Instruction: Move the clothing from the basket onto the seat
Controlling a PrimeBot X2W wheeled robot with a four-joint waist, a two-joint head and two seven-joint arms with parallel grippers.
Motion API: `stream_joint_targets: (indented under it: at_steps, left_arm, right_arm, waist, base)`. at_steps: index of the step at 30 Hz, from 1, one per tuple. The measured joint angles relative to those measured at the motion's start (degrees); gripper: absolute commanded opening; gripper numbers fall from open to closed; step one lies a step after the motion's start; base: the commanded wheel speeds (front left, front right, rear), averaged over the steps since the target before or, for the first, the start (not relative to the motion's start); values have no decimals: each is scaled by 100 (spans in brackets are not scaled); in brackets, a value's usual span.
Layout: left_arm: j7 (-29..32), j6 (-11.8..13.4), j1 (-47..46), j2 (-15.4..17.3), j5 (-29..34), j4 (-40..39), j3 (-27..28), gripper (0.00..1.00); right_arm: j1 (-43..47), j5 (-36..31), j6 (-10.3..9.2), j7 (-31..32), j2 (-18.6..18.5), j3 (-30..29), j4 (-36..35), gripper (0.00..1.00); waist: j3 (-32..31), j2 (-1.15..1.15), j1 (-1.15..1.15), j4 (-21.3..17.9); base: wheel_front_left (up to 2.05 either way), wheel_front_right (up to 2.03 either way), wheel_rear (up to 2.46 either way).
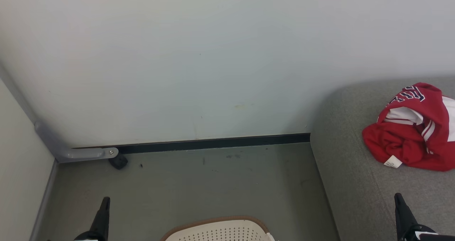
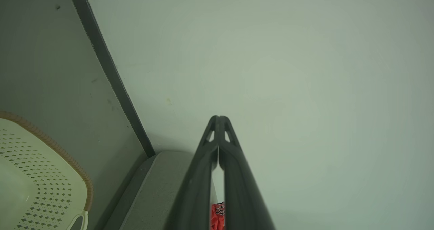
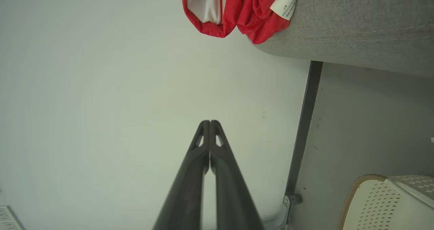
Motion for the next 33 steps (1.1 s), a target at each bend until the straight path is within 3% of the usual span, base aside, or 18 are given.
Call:
stream_joint_targets:
  at_steps: [33]
  left_arm:
    - [0, 0, 0, 0, 0, -1, 0, 0]
  right_arm:
    - [0, 0, 0, 0, 0, 0, -1, 0]
  waist:
    - [0, 0, 0, 0]
  base:
    - [0, 0, 0]
